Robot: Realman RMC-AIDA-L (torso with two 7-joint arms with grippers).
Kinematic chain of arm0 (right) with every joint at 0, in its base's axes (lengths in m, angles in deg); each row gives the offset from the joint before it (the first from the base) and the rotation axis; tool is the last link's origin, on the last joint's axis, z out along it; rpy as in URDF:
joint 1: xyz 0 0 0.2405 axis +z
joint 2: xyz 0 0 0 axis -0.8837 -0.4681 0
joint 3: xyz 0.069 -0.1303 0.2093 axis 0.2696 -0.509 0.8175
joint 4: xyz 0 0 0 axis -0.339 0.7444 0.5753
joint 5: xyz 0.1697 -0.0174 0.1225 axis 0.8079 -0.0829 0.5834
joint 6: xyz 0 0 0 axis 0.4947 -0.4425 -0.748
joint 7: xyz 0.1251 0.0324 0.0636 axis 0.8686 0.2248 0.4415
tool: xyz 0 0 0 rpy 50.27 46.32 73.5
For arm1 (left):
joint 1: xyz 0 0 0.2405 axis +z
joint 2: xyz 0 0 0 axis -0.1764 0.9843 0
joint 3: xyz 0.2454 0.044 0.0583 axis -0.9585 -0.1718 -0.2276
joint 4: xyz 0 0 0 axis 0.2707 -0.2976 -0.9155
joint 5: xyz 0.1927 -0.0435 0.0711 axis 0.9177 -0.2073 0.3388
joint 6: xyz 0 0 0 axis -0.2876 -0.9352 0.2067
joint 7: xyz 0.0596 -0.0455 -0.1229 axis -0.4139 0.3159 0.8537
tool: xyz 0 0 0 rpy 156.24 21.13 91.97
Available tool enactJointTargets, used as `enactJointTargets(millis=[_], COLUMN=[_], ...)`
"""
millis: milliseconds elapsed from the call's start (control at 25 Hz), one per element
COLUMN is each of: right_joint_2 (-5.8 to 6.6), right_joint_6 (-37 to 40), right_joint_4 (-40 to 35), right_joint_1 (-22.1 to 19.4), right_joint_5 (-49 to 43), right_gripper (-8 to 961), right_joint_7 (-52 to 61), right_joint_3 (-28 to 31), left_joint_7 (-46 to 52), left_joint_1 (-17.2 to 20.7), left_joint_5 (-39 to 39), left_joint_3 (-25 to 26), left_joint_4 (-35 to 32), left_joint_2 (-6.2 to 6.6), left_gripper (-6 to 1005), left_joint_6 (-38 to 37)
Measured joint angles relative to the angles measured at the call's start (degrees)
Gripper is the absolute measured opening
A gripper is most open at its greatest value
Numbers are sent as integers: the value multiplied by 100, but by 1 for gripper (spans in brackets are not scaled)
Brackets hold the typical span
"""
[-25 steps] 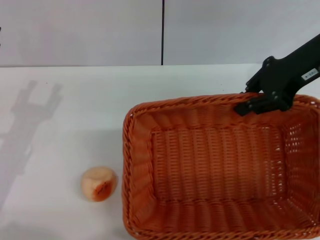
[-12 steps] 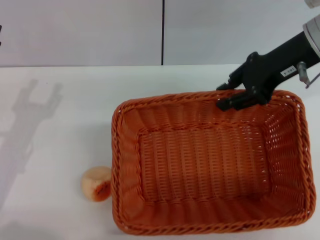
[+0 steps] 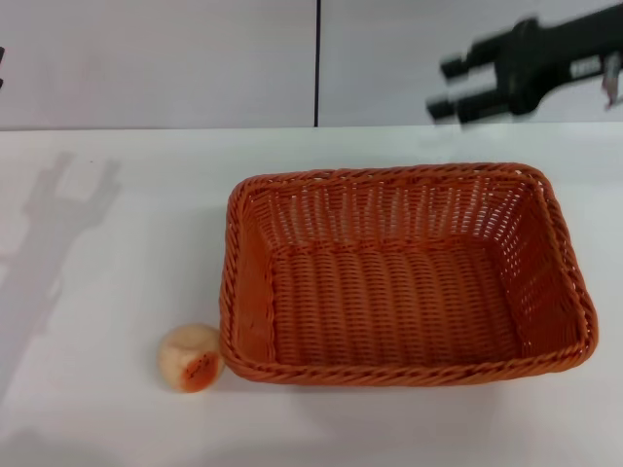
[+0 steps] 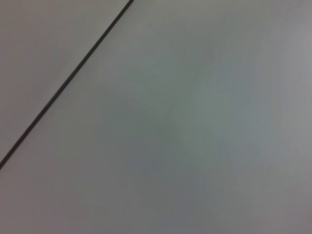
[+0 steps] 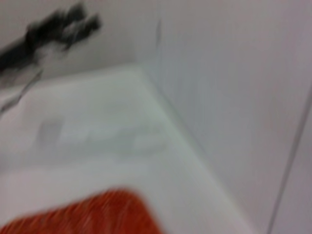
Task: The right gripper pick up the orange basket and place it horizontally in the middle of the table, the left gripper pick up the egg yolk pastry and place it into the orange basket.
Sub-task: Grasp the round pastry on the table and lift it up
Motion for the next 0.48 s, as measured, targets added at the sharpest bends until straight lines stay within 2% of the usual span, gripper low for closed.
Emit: enactJointTargets(millis=[120,280,360,440,480], right_joint_2=[-59,-195,-272,-331,-361], right_joint_6=[-239,-498,-517,-474,-458], right_joint_4=[-107,162,539,967,1227], right_joint_1=[-518,-1405,-1907,-2332,-2551], right_joint_5=[917,2617,3587,4457,4851], right_gripper=[592,605,608,608,608], right_joint_7=[-379,-888,-1249,-1754,-2038], right_joint_3=[402,976,1207,1303,1322], left_joint_7=[0,27,186,359,513], left_joint_1=[28,305,517,654,769], left_joint_5=[1,10,12,19,83], left_joint_3=[-60,-759,-1229,-1501,-1742], left_joint_4=[89,878,1479,1809,2030], left_joint_2=[22,70,164,274,451], left_gripper=[833,833,833,833,833], left_joint_6=[54,324,385,402,441])
